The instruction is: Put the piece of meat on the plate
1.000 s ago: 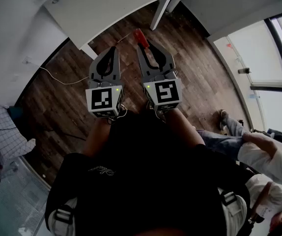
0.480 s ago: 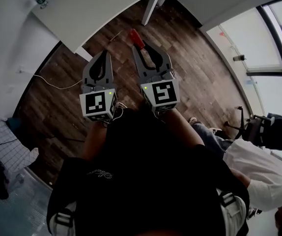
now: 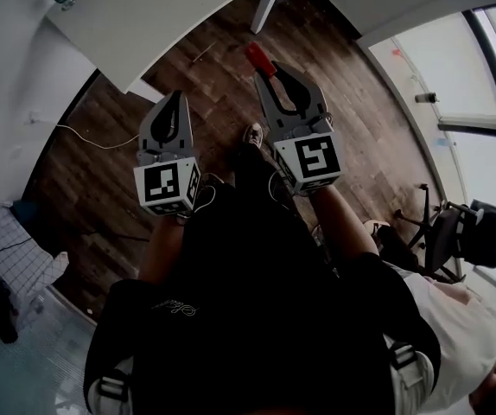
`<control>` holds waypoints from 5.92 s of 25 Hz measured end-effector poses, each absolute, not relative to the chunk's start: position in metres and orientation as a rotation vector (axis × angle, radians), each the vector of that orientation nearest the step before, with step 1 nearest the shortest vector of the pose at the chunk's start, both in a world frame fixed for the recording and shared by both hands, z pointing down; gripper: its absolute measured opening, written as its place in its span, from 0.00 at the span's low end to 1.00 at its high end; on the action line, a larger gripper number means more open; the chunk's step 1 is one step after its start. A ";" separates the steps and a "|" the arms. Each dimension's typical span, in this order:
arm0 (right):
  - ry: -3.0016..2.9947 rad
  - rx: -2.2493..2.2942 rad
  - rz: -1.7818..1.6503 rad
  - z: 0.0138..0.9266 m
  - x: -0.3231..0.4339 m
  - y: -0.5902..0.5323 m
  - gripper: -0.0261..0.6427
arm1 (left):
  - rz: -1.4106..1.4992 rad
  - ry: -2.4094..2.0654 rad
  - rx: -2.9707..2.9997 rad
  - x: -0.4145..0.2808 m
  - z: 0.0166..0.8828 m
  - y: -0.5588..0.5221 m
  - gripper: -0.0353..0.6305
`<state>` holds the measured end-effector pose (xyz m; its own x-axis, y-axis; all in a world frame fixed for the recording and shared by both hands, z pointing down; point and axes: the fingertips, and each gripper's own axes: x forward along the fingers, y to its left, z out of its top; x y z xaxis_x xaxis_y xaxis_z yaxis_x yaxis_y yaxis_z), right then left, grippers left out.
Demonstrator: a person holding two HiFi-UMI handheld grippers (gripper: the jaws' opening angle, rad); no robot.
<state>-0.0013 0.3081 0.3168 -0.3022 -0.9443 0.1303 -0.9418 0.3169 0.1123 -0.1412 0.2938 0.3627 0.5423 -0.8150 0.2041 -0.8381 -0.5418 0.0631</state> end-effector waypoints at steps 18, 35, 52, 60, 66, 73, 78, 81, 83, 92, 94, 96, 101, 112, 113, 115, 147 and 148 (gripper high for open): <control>-2.558 1.650 0.095 0.339 0.099 0.174 0.18 | 0.437 -1.447 2.617 -0.040 0.360 0.171 0.06; -2.506 1.620 0.161 0.367 0.085 0.105 0.18 | 0.455 -1.284 2.606 -0.016 0.394 0.092 0.06; -2.384 1.678 0.148 0.368 0.090 0.057 0.18 | 0.449 -1.132 2.658 -0.005 0.399 0.035 0.06; -2.395 1.595 0.150 0.379 0.041 0.011 0.18 | 0.441 -1.147 2.609 -0.050 0.410 -0.001 0.06; -2.315 1.530 0.118 0.390 0.025 -0.013 0.18 | 0.446 -1.064 2.640 -0.063 0.413 -0.018 0.06; -2.148 1.437 0.069 0.404 0.025 -0.031 0.18 | 0.464 -0.949 2.673 -0.068 0.424 -0.032 0.06; -2.081 1.358 0.026 0.408 0.024 -0.035 0.18 | 0.455 -0.935 2.655 -0.064 0.426 -0.039 0.06; -2.040 1.277 -0.068 0.410 0.023 -0.048 0.18 | 0.466 -0.935 2.644 -0.059 0.431 -0.048 0.06; -1.995 1.225 -0.110 0.417 0.026 -0.056 0.18 | 0.476 -0.944 2.625 -0.056 0.437 -0.055 0.06; -1.915 0.944 -0.221 0.469 0.033 -0.122 0.18 | 0.538 -1.059 2.457 -0.050 0.471 -0.117 0.06; -1.895 0.899 -0.235 0.476 0.032 -0.137 0.18 | 0.564 -1.069 2.429 -0.048 0.481 -0.131 0.06; -1.887 0.851 -0.245 0.487 0.032 -0.148 0.18 | 0.587 -1.083 2.410 -0.044 0.490 -0.143 0.06; -1.890 0.757 -0.237 0.511 0.030 -0.160 0.18 | 0.603 -1.080 2.349 -0.034 0.508 -0.154 0.06; -1.842 0.654 -0.276 0.549 0.022 -0.186 0.18 | 0.673 -1.091 2.313 -0.039 0.527 -0.174 0.06; -1.841 0.647 -0.276 0.552 0.021 -0.188 0.18 | 0.676 -1.092 2.310 -0.040 0.528 -0.176 0.06; -1.840 0.633 -0.282 0.556 0.019 -0.192 0.18 | 0.679 -1.098 2.303 -0.041 0.530 -0.177 0.06; -1.739 0.504 -0.450 0.591 0.008 -0.244 0.18 | 0.685 -1.237 2.169 -0.070 0.541 -0.182 0.06; -1.748 0.500 -0.440 0.588 0.006 -0.244 0.18 | 0.685 -1.240 2.167 -0.071 0.541 -0.182 0.06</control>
<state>0.0057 -0.2445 0.5883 -0.2028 -0.5483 0.8113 -0.0989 0.8358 0.5401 -0.0706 -0.1822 0.5409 0.4459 -0.6031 0.6614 -0.8809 -0.4266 0.2049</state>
